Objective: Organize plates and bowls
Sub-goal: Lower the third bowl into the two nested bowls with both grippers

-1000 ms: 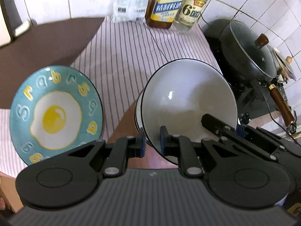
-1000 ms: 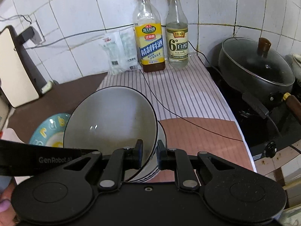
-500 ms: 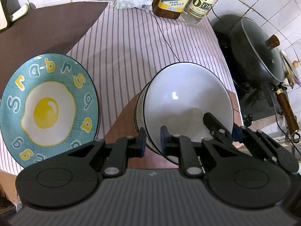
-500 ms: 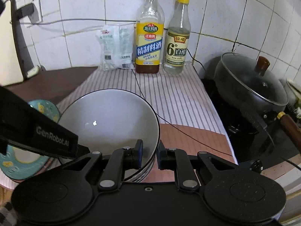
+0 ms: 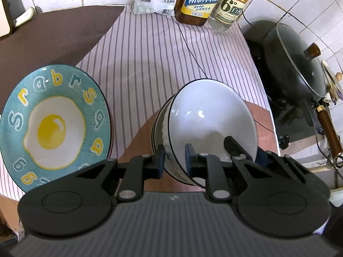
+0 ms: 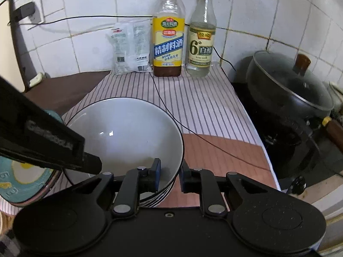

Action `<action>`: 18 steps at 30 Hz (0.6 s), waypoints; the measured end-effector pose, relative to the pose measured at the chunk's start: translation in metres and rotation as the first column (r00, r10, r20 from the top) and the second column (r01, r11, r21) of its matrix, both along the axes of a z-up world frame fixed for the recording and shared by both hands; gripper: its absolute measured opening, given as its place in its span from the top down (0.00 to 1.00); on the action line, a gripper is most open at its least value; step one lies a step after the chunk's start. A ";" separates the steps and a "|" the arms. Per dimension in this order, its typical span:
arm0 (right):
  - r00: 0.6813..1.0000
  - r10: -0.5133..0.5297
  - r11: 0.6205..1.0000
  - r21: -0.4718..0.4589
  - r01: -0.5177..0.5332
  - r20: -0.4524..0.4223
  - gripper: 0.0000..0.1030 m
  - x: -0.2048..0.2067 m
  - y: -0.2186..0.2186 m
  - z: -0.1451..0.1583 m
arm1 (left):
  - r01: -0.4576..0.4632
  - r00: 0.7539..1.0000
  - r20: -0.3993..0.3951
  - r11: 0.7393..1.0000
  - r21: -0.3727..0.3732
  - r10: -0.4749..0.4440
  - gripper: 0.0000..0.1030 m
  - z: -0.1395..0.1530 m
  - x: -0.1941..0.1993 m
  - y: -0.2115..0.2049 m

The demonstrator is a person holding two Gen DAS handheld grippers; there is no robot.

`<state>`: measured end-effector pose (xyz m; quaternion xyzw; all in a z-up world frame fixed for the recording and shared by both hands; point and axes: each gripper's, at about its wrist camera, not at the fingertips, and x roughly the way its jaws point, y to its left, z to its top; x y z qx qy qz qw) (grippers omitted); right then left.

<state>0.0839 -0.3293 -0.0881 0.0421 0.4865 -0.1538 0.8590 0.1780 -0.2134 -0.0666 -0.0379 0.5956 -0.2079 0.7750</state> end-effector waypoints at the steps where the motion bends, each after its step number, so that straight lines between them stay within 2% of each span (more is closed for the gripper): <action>1: 1.000 -0.008 1.000 0.009 0.008 0.002 0.81 0.000 -0.001 -0.001 | 0.011 1.000 -0.002 1.000 -0.002 -0.011 0.81 0.001 0.000 0.000; 3: 1.000 -0.010 1.000 0.015 0.010 0.006 0.82 0.000 -0.002 -0.001 | 0.037 0.999 0.003 0.999 0.022 -0.037 0.80 0.002 0.000 -0.003; 8: 1.000 -0.008 1.000 -0.028 0.007 -0.009 0.85 0.003 0.000 -0.006 | 0.028 1.000 0.011 0.999 0.039 -0.028 0.80 0.006 0.001 -0.002; 11: 1.000 -0.024 1.000 0.006 0.024 0.011 0.85 0.003 -0.004 -0.006 | 0.030 1.000 0.006 0.999 0.022 -0.031 0.80 0.008 0.005 0.003; 13: 0.999 -0.039 0.999 0.022 0.039 0.019 0.86 0.002 -0.007 -0.007 | 0.037 0.999 0.013 0.999 0.021 -0.037 0.87 0.008 0.006 0.006; 18: 0.999 -0.008 0.999 -0.031 0.010 0.047 0.86 0.000 0.002 -0.009 | 0.059 0.997 0.037 0.998 0.029 -0.060 0.88 0.005 0.003 0.007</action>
